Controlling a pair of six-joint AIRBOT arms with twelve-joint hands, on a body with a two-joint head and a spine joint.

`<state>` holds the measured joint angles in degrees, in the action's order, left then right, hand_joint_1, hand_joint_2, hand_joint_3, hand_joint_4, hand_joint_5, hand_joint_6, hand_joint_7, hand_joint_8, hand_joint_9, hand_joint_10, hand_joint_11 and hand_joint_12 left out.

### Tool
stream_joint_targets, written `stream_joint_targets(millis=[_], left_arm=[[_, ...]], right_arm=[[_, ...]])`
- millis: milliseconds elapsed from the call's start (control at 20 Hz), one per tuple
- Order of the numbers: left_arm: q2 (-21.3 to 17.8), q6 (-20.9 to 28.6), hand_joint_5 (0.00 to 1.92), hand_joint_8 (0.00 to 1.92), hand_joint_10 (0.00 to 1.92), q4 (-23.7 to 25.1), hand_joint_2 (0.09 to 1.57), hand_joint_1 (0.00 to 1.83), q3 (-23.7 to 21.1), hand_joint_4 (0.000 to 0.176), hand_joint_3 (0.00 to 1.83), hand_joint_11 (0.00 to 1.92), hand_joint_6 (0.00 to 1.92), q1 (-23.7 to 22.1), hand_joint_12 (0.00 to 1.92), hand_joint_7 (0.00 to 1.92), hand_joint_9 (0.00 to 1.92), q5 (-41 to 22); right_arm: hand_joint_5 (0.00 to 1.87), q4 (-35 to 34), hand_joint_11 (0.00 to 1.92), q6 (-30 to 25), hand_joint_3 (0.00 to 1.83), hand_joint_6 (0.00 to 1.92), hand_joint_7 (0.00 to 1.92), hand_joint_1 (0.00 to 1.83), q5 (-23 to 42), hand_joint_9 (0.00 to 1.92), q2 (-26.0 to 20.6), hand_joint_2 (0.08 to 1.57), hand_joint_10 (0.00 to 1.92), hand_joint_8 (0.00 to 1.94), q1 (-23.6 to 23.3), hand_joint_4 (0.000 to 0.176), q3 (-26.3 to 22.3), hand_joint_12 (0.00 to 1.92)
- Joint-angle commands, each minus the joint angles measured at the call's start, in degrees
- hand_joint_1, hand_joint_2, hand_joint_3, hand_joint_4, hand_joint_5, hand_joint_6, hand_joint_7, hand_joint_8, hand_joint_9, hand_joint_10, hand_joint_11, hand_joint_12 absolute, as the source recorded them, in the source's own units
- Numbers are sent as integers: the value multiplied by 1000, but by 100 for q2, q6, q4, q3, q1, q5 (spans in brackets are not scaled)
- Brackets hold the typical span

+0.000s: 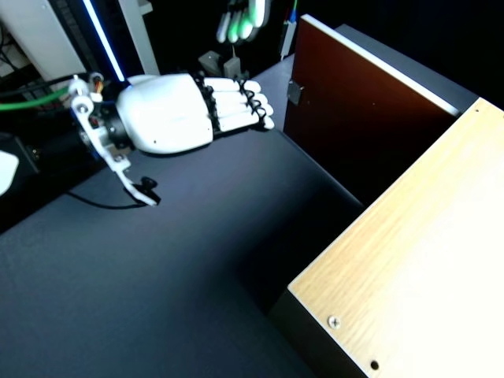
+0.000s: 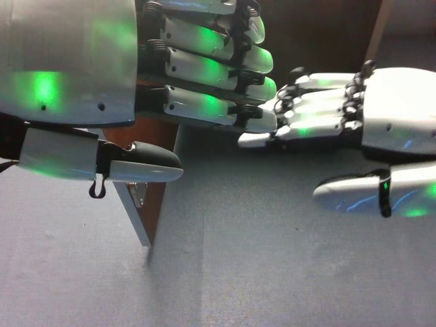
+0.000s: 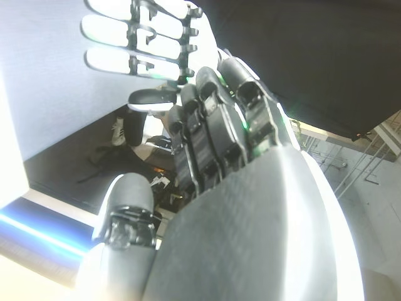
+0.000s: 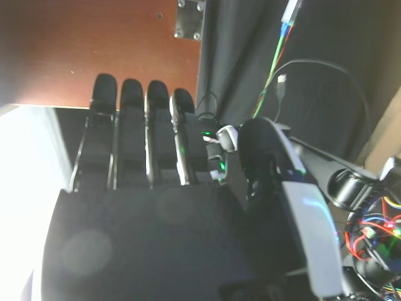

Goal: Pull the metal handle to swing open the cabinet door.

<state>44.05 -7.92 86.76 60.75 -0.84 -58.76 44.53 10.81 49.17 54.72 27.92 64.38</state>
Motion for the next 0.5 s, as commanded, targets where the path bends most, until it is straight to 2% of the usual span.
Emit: stream_joint_targets(millis=[0, 450], left_arm=[[-38, -68, 417, 0, 0, -546, 1571, 0, 1, 0, 60, 20, 0, -67, 870, 432, 406, -139], [-38, -68, 437, 8, 9, -546, 1571, 0, 1, 0, 62, 49, 5, -68, 884, 460, 434, -139]], right_arm=[[247, -349, 0, -7, 77, 3, 258, 0, 476, 228, -34, 1571, 4, 3, -68, 0, -15, 635], [242, -314, 0, -7, 65, 3, 252, 0, 455, 224, -47, 1571, 0, 1, -146, 0, -79, 643]])
